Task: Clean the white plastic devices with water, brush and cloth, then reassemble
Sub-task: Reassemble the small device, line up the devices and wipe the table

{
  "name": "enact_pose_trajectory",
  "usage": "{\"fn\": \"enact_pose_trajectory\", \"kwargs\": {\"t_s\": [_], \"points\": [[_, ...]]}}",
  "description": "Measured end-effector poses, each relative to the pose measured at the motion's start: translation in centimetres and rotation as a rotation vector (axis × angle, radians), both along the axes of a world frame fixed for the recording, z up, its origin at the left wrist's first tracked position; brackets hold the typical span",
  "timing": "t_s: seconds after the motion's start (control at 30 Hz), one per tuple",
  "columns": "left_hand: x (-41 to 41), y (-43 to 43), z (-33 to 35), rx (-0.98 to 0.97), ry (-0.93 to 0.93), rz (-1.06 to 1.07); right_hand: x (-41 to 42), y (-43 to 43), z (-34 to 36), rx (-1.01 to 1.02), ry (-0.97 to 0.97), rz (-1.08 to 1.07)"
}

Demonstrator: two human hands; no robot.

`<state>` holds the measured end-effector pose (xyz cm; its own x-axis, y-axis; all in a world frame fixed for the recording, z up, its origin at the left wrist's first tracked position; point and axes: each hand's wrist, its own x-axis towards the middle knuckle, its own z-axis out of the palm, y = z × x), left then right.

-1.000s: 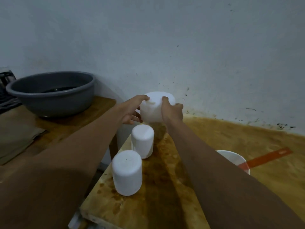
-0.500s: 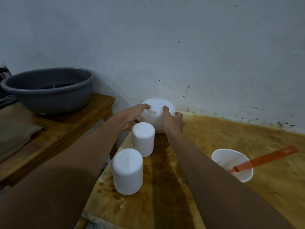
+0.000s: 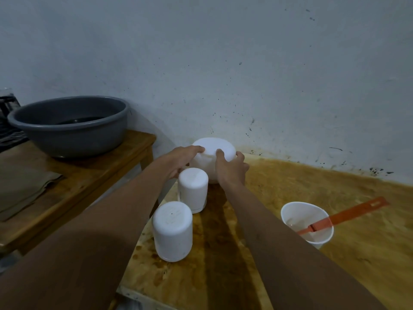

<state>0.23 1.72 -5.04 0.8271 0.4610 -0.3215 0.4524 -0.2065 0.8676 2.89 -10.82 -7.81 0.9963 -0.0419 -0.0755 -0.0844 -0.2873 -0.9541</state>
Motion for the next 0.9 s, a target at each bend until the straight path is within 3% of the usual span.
{"fn": "enact_pose_trajectory", "kwargs": {"t_s": [0.13,0.33,0.63,0.8,0.9], "points": [[-0.4,-0.6,0.6,0.156,-0.003,0.038,-0.3,-0.5,1.1,-0.05,0.019,0.039],[-2.4,-2.5,4.4,0.371,-0.286,0.06,-2.7,-2.4,4.6,-0.11,-0.102,0.117],[-9.9,-9.6,8.6,0.21,-0.623,-0.013,-10.5,-10.5,11.8,-0.281,-0.471,0.211],[-13.5,-16.6,6.0,0.234,-0.667,-0.023,-15.3,-16.9,12.0,-0.388,-0.649,0.152],[-14.1,-20.6,3.6,0.238,-0.595,-0.095,-17.3,-20.7,10.3,-0.399,-0.699,0.098]]}}
